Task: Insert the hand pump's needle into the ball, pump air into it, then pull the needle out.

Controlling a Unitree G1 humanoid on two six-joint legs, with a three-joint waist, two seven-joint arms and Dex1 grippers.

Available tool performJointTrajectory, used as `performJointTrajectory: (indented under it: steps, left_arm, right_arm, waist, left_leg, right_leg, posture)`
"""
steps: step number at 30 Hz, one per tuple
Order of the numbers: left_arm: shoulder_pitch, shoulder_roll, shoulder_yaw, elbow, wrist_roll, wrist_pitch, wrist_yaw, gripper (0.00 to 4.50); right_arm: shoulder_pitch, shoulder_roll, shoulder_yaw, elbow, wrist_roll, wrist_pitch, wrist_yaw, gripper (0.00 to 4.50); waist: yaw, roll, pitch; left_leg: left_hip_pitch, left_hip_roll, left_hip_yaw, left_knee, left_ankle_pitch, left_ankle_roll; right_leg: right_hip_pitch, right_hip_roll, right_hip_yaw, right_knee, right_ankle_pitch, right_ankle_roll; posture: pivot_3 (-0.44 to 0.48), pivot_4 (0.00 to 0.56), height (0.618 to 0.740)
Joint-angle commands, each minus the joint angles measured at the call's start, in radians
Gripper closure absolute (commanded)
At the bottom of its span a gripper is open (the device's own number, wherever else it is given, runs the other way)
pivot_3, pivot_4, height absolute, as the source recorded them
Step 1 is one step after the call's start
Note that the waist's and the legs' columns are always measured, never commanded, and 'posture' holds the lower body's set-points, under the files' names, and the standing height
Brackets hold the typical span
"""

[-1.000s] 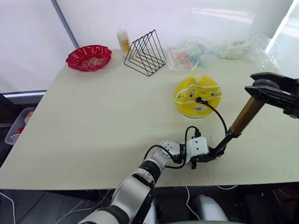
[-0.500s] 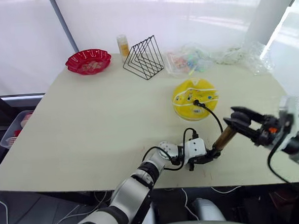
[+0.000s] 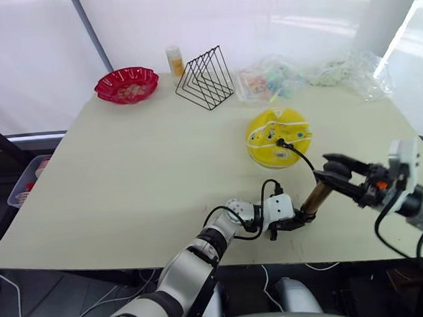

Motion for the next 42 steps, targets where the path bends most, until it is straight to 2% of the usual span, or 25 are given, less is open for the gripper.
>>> performJointTrajectory:
  steps: [1,6,9,11,13,14,15,16,18,19,20,22,27,32,36,39,42]
  left_arm:
    - [0.061,0.035,-0.066,0.096,0.08,0.046,-0.033,3.48]
    - [0.061,0.032,-0.067,0.097,0.079,0.048,-0.035,3.48]
    - [0.06,0.03,-0.067,0.097,0.077,0.049,-0.035,3.48]
    - [0.06,0.029,-0.066,0.097,0.076,0.05,-0.035,3.48]
    - [0.059,0.023,-0.065,0.098,0.074,0.052,-0.033,3.48]
    - [0.059,0.021,-0.065,0.098,0.074,0.052,-0.033,3.48]
    - [0.057,0.019,-0.064,0.098,0.074,0.053,-0.032,3.48]
    - [0.056,0.018,-0.064,0.098,0.073,0.054,-0.03,3.48]
    - [0.053,0.017,-0.064,0.098,0.073,0.055,-0.028,3.48]
    - [0.053,0.016,-0.063,0.098,0.073,0.056,-0.027,3.48]
    - [0.053,0.016,-0.063,0.099,0.074,0.056,-0.025,3.48]
    - [0.052,0.017,-0.063,0.1,0.074,0.057,-0.022,3.48]
    - [0.054,0.022,-0.065,0.1,0.076,0.056,-0.024,3.48]
    - [0.054,0.021,-0.066,0.101,0.078,0.056,-0.026,3.48]
    - [0.054,0.022,-0.067,0.101,0.079,0.056,-0.028,3.48]
    - [0.054,0.022,-0.068,0.102,0.081,0.055,-0.031,3.48]
    - [0.054,0.023,-0.069,0.102,0.08,0.054,-0.034,3.48]
  right_arm:
    - [-0.117,-0.092,-0.24,-0.044,0.174,0.025,-0.071,2.43]
    - [-0.2,-0.233,-0.399,0.021,0.373,0.16,-0.125,2.43]
    - [-0.23,-0.246,-0.424,0.028,0.416,0.186,-0.163,2.43]
    - [-0.207,-0.211,-0.397,0.009,0.394,0.193,-0.178,2.43]
    - [-0.084,-0.147,-0.298,-0.039,0.271,0.192,-0.138,2.43]
    - [-0.043,-0.127,-0.265,-0.054,0.23,0.191,-0.126,2.43]
    - [0.034,-0.107,-0.173,-0.05,0.105,0.141,-0.094,2.43]
    - [0.083,-0.079,-0.107,-0.042,0.018,0.095,-0.071,2.43]
    - [0.146,-0.017,0.0,0.002,-0.124,0.002,-0.047,2.43]
    - [0.164,0.006,0.038,0.028,-0.172,-0.036,-0.036,2.43]
    - [0.18,0.034,0.078,0.059,-0.223,-0.075,-0.031,2.43]
    - [0.2,0.072,0.136,0.102,-0.29,-0.126,-0.019,2.43]
    - [0.207,0.134,0.194,0.176,-0.374,-0.206,-0.003,2.43]
    - [0.164,0.146,0.136,0.136,-0.325,-0.22,-0.001,2.43]
    - [0.042,0.068,-0.03,0.014,-0.118,-0.143,-0.012,2.43]
    - [-0.036,-0.015,-0.134,-0.016,0.014,-0.064,-0.035,2.43]
    - [-0.089,-0.092,-0.233,-0.011,0.106,0.009,-0.046,2.43]
  waist:
    - [0.001,0.0,0.001]
    - [0.005,0.001,0.005]
    - [0.005,-0.001,0.006]
    - [0.009,-0.001,0.006]
    - [0.01,-0.001,0.006]
    - [0.014,-0.008,0.001]
    - [0.014,-0.009,0.001]
    - [0.014,-0.015,-0.008]
    - [0.012,-0.019,-0.016]
    - [0.007,-0.026,-0.02]
    - [0.005,-0.026,-0.02]
    - [-0.005,-0.027,-0.022]
    - [-0.004,-0.027,-0.023]
    - [-0.003,-0.024,-0.023]
    - [-0.002,-0.015,-0.015]
    - [0.004,-0.005,-0.005]
    - [0.012,-0.004,0.0]
  left_leg:
    - [-0.001,0.0,0.0,0.0,0.0,0.0]
    - [-0.003,-0.001,0.0,0.0,0.0,0.0]
    - [-0.007,-0.001,0.001,0.001,0.0,0.0]
    - [-0.013,-0.002,0.002,0.002,0.0,0.0]
    - [-0.014,-0.003,0.003,0.002,0.0,0.0]
    - [-0.013,-0.004,0.005,0.002,0.0,0.001]
    - [-0.012,-0.003,0.004,0.002,-0.001,0.003]
    - [-0.012,-0.003,0.004,0.002,-0.001,0.003]
    - [-0.009,-0.003,0.005,0.001,-0.003,0.005]
    - [-0.007,-0.003,0.005,0.001,-0.003,0.006]
    - [0.001,-0.002,0.006,0.0,-0.004,0.007]
    - [0.006,0.0,0.007,0.0,-0.006,0.006]
    - [0.009,0.001,0.012,0.0,-0.007,0.004]
    - [0.008,0.001,0.013,0.0,-0.009,0.002]
    - [0.007,0.001,0.014,0.0,-0.009,0.002]
    - [0.004,-0.001,0.017,0.0,-0.009,0.002]
    - [0.002,-0.001,0.018,0.0,-0.009,0.003]
  right_leg:
    - [0.0,0.0,0.0,0.0,0.0,0.0]
    - [-0.002,0.0,0.0,0.0,0.0,0.0]
    - [-0.006,0.0,0.0,-0.001,0.0,0.0]
    - [-0.012,0.0,0.002,0.0,0.002,0.003]
    - [-0.013,0.003,0.004,0.0,0.003,0.005]
    - [-0.013,0.003,0.006,0.0,0.003,0.005]
    - [-0.013,0.004,0.007,-0.001,0.003,0.005]
    - [-0.013,0.004,0.007,-0.001,0.003,0.005]
    - [-0.012,0.006,0.009,-0.001,0.002,0.005]
    - [-0.01,0.007,0.012,-0.001,0.002,0.005]
    - [-0.004,0.008,0.013,-0.002,0.002,0.005]
    - [-0.001,0.007,0.013,-0.003,0.002,0.005]
    - [-0.001,-0.007,0.005,-0.002,0.002,0.005]
    - [-0.001,-0.008,0.003,-0.004,0.002,0.005]
    - [-0.002,-0.014,-0.002,-0.004,0.002,0.005]
    - [-0.003,-0.021,-0.01,-0.003,0.003,0.006]
    - [-0.006,-0.02,-0.012,-0.003,0.003,0.006]
  posture:
    - [0.0,0.15,0.737]
    - [0.0,0.15,0.737]
    - [0.0,0.15,0.737]
    - [0.0,0.15,0.737]
    - [0.0,0.15,0.737]
    - [0.0,0.15,0.737]
    - [0.0,0.15,0.737]
    - [0.0,0.15,0.737]
    - [0.0,0.15,0.737]
    - [0.0,0.15,0.737]
    - [0.0,0.15,0.737]
    - [0.0,0.15,0.737]
    - [0.0,0.15,0.737]
    - [0.0,0.15,0.737]
    - [0.0,0.15,0.737]
    - [0.0,0.15,0.737]
    - [0.0,0.15,0.737]
